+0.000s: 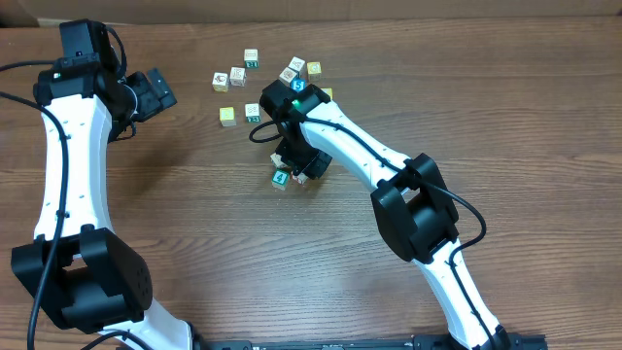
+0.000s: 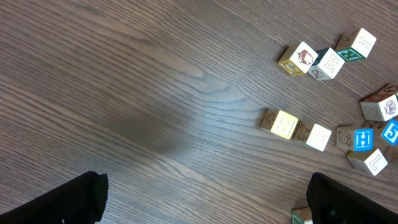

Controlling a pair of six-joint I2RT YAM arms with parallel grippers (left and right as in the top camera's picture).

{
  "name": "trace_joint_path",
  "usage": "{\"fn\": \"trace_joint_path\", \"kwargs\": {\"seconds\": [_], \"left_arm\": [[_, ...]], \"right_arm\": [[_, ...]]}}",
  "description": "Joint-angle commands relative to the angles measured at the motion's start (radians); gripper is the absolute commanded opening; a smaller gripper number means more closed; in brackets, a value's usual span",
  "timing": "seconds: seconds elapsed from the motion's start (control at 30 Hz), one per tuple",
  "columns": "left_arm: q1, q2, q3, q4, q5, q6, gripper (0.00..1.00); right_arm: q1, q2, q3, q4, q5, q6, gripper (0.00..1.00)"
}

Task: Form a circle

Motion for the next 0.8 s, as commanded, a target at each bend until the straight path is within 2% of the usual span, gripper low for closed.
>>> {"fn": "trace_joint_path", "kwargs": {"seconds": [0.0, 0.1, 0.37, 0.77], "left_arm": [[-0.007, 0.006, 0.0, 0.001, 0.002, -0.005, 0.99], [-0.007, 0.006, 0.0, 0.001, 0.002, -0.005, 1.0], [-0.007, 0.006, 0.0, 0.0, 0.002, -0.005, 0.99], [-0.007, 0.006, 0.0, 0.001, 0.002, -0.005, 1.0]], "right_arm": [[0.002, -0.046, -0.005, 0.0, 0.017, -0.008, 0.35], [0.002, -0.046, -0.005, 0.0, 0.017, -0.008, 0.41], [0.002, -0.046, -0.005, 0.005, 0.018, -0.008, 0.47], [-0.008, -0.046, -0.004, 0.019, 0.017, -0.007, 0.48]]}}
